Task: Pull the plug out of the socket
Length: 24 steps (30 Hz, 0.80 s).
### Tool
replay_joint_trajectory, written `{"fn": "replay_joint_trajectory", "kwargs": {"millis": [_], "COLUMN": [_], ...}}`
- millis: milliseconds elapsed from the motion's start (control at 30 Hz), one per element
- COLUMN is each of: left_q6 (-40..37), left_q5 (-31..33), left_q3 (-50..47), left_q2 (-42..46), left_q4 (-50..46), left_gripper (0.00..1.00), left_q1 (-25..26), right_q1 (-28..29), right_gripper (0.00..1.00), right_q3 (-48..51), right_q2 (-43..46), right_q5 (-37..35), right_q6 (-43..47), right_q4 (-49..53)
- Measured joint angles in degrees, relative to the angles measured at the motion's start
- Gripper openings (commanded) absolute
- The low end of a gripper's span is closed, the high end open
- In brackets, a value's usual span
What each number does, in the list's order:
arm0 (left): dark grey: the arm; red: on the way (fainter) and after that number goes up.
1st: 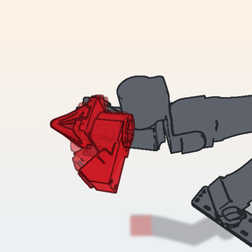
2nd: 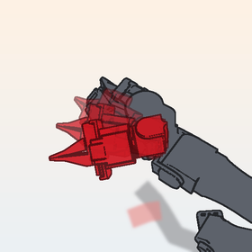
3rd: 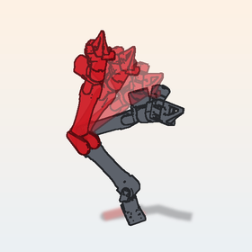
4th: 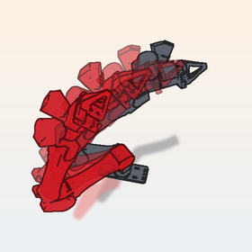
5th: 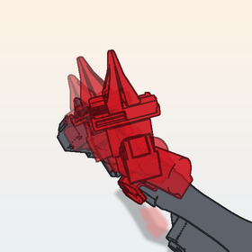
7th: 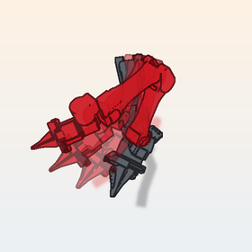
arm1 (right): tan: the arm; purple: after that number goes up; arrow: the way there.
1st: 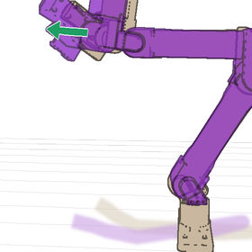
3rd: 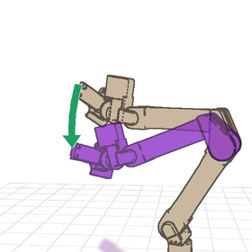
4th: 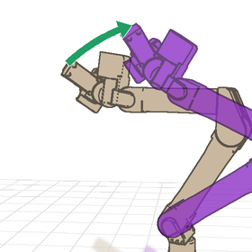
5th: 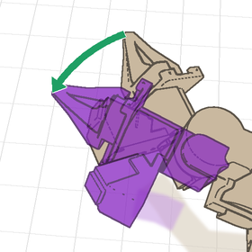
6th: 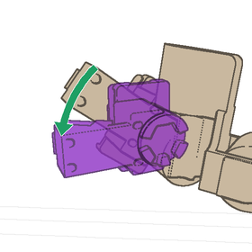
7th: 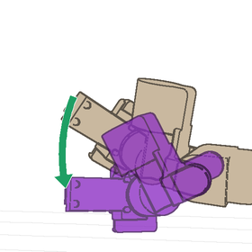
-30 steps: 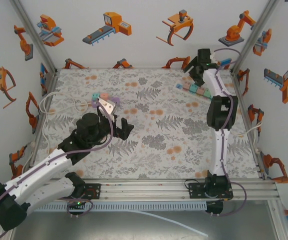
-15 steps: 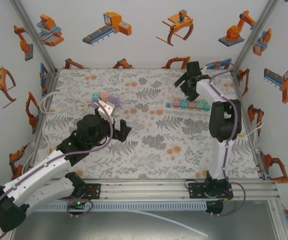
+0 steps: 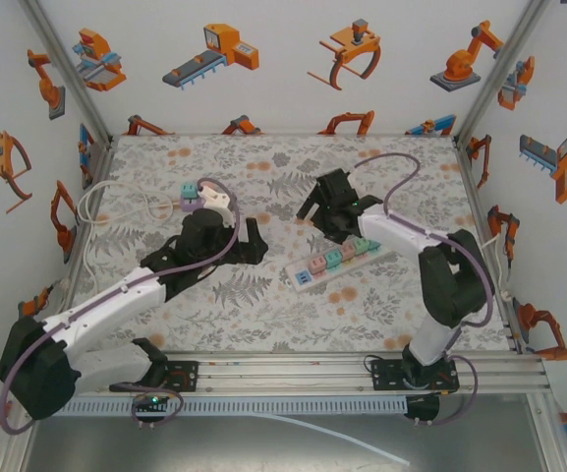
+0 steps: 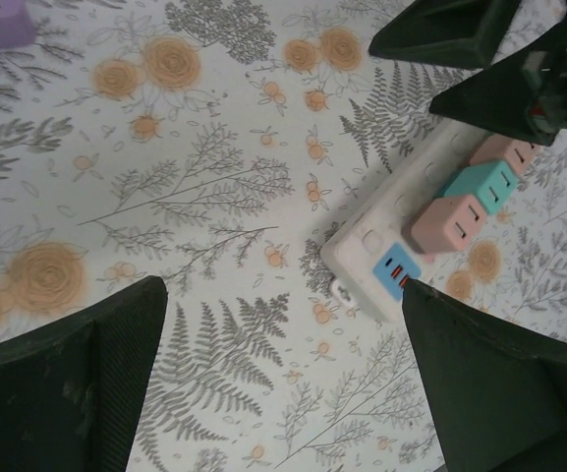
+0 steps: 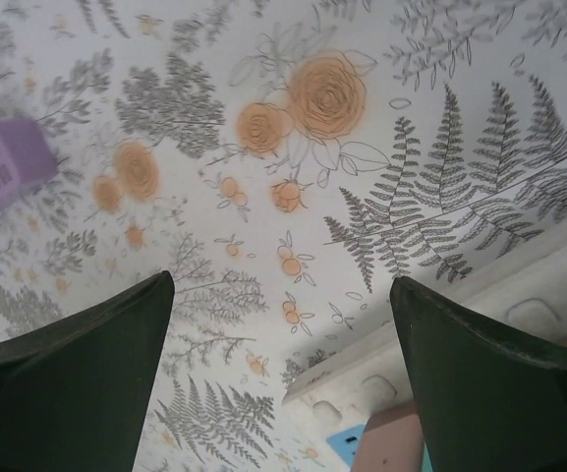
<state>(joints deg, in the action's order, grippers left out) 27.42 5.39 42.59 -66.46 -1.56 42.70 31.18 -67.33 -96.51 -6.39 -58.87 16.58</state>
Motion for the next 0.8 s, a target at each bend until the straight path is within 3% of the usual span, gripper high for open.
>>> {"fn": "replay_joint_trajectory", "kwargs": {"millis": [133, 233, 400, 467, 800], "left_q6": [4.2, 7.1, 11.8, 13.3, 15.4], "left_q5": [-3.0, -3.9, -4.2, -4.4, -3.3], "left_q3": [0.8, 0.8, 0.5, 0.0, -1.4], "left_q2": [-6.0, -8.6, -10.8, -11.8, -15.9], "left_q4": [4.3, 6.8, 10.9, 12.6, 14.2], "left_gripper": [0.99, 0.99, 0.97, 0.97, 0.97], "left_q1": [0.3, 1.7, 4.3, 4.8, 5.0], "right_q1": [-4.3, -12.5, -23.8, -26.8, -28.4], "right_gripper": [0.85, 0.87, 0.89, 0.85, 0.69], "right_q3": [0.4, 2.4, 5.6, 5.7, 7.1], "right_q2": [7.1, 10.8, 9.2, 6.6, 0.0], "right_q5": [-2.4, -4.1, -3.3, -1.3, 6.3], "right_q6": [4.9, 8.1, 13.0, 15.0, 18.8], "right_q4": [1.7, 3.2, 6.3, 7.1, 6.3]}}
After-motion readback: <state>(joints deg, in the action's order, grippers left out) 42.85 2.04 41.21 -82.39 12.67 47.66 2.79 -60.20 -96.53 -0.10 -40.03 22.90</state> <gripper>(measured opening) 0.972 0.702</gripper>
